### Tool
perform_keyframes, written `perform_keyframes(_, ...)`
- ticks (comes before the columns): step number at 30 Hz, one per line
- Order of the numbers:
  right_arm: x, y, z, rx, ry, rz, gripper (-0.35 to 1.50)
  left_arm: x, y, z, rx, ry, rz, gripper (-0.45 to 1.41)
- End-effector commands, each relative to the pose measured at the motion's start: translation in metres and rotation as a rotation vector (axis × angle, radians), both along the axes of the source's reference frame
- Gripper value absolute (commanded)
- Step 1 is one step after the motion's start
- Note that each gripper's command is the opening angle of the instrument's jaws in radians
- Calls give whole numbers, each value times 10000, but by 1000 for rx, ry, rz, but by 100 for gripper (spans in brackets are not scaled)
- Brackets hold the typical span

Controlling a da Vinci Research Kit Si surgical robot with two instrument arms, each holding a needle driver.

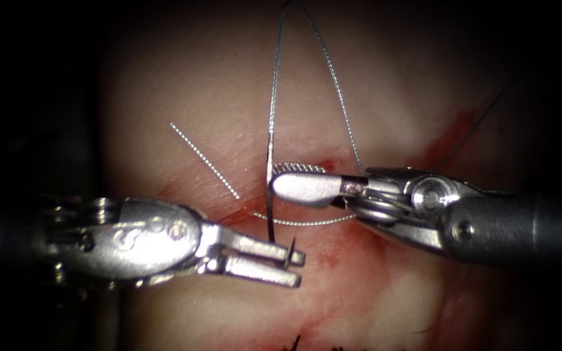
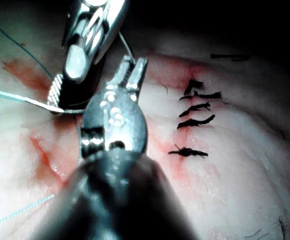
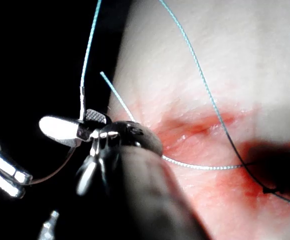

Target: Wound Closure

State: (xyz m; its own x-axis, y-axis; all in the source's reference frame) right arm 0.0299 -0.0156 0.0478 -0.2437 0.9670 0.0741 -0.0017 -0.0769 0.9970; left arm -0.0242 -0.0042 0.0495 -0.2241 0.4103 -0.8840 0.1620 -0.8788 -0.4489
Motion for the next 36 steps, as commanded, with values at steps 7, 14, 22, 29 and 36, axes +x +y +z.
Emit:
perform_keyframes(7, 6, 3, 5, -7, -5, 8, 105, -6, -2, 3, 2, 1, -2, -45)
perform_keyframes(14, 11, 2, 8, -11, -6, 13, 98, -8, -4, 1, -4, 1, -3, -45)
perform_keyframes(22, 17, -4, 17, -21, -13, 14, 76, -9, -4, 1, -7, -6, 8, -45)
perform_keyframes(29, 11, -4, 21, -20, -38, -3, -35, -9, -3, 2, -5, -9, 14, -45)
perform_keyframes(36, 1, -8, 23, 1, -168, -84, -35, -10, -3, 3, -5, -10, 16, -45)
